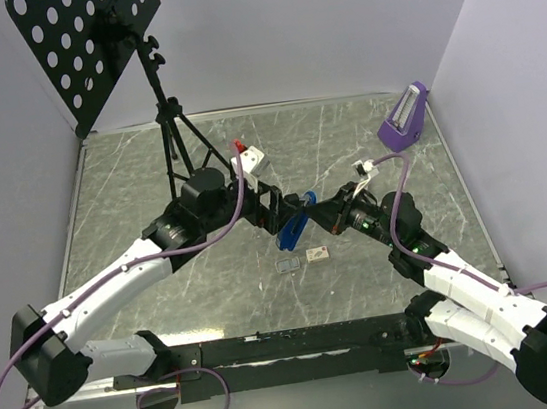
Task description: Load the staples into the stapler
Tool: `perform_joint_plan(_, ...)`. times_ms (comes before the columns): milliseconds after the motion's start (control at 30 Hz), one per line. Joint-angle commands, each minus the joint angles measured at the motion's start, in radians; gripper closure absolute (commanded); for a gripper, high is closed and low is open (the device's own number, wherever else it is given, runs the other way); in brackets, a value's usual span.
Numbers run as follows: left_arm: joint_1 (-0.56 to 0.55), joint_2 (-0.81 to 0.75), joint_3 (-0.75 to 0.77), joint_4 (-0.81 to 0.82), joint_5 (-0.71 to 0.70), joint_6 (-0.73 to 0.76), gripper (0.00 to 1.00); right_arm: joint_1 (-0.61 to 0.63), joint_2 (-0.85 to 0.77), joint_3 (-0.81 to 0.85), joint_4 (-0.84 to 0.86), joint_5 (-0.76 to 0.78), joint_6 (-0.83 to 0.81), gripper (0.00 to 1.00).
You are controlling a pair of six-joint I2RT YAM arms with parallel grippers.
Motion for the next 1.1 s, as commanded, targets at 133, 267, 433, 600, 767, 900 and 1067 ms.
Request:
perform_joint_plan(133,-0.003,0.058,0.092,-0.015,0.081,-0.028,0.11,0.018,0.001,0.06,0.126,0.002,-0.003,1.0)
perform_joint_plan(267,-0.003,0.084,0.104,-0.029,0.113,-0.03,0.19,0.019,0.004,0.062,0.128,0.002,-0.006,1.0)
perform_joint_plan(433,-0.004,0.103,0.101,-0.043,0.13,-0.021,0.23,0.023,0.007,0.057,0.134,0.002,-0.003,1.0)
perform_joint_plan(600,-0.004,0.119,0.105,-0.07,0.133,-0.002,0.33,0.023,0.015,0.055,0.144,-0.001,0.002,1.0)
perform_joint_plan(767,-0.004,0.107,0.104,-0.073,0.135,0.019,0.63,0.023,0.01,0.054,0.148,-0.001,0.006,1.0)
perform_joint_plan(900,-0.004,0.077,0.086,-0.06,0.144,0.033,0.98,0.024,0.0,0.043,0.163,0.021,0.029,1.0)
perform_joint_plan(1067,-0.014,0.05,0.07,-0.037,0.159,0.042,0.99,0.024,-0.016,0.017,0.197,0.074,0.068,0.85)
